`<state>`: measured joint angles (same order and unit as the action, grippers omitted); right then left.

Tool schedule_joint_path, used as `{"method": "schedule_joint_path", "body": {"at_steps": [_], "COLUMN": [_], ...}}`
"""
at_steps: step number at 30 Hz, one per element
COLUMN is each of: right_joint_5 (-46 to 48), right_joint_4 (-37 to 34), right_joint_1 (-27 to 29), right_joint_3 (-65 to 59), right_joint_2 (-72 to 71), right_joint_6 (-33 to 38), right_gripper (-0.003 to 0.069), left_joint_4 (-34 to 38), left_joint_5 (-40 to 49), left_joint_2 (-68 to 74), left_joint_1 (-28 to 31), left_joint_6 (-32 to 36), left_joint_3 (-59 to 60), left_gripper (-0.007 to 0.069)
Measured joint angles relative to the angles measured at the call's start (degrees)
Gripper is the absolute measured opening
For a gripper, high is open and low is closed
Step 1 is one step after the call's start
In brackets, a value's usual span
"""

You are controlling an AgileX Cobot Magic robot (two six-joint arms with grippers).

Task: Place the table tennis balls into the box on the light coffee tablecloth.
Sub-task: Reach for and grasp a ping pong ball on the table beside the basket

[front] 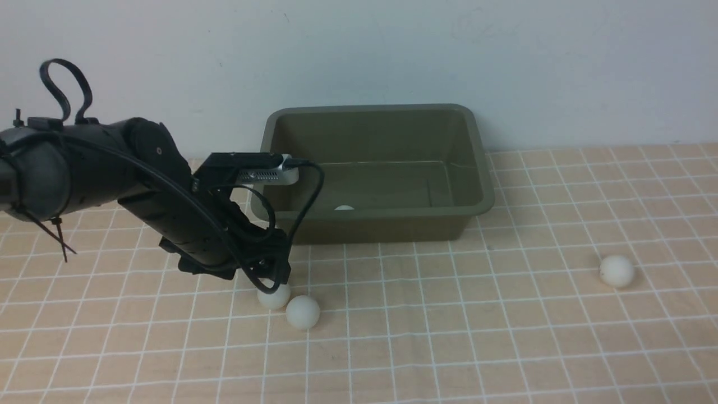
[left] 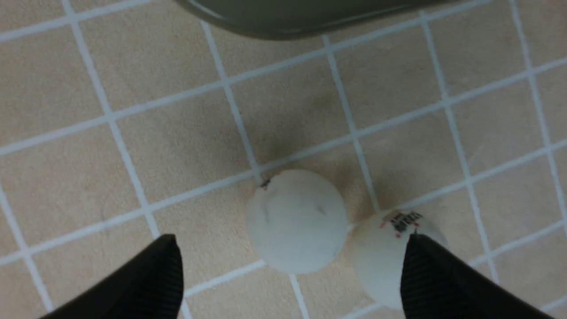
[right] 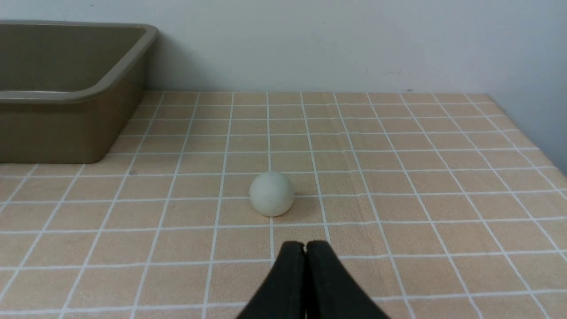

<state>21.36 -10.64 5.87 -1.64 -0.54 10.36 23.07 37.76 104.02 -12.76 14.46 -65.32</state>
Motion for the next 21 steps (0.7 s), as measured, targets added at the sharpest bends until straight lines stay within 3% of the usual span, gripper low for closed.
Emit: {"method": "schedule_joint_path", "body": {"at_steps": [21], "right_joint_5": [0.0], "right_joint_4": [0.0], "right_joint_1": [0.0], "right_joint_3": [0.0], "right_joint_2": [0.0], "right_joint_6": [0.0], "right_gripper": [-0.0019], "left_joint_4": [2.44], "left_joint_5": [-4.72], "left_joint_2": [5.96], "left_joint_1": [0.0], "left_joint_6": [0.67], "left_joint_3": [0.0], "left_gripper": [0.0548]}}
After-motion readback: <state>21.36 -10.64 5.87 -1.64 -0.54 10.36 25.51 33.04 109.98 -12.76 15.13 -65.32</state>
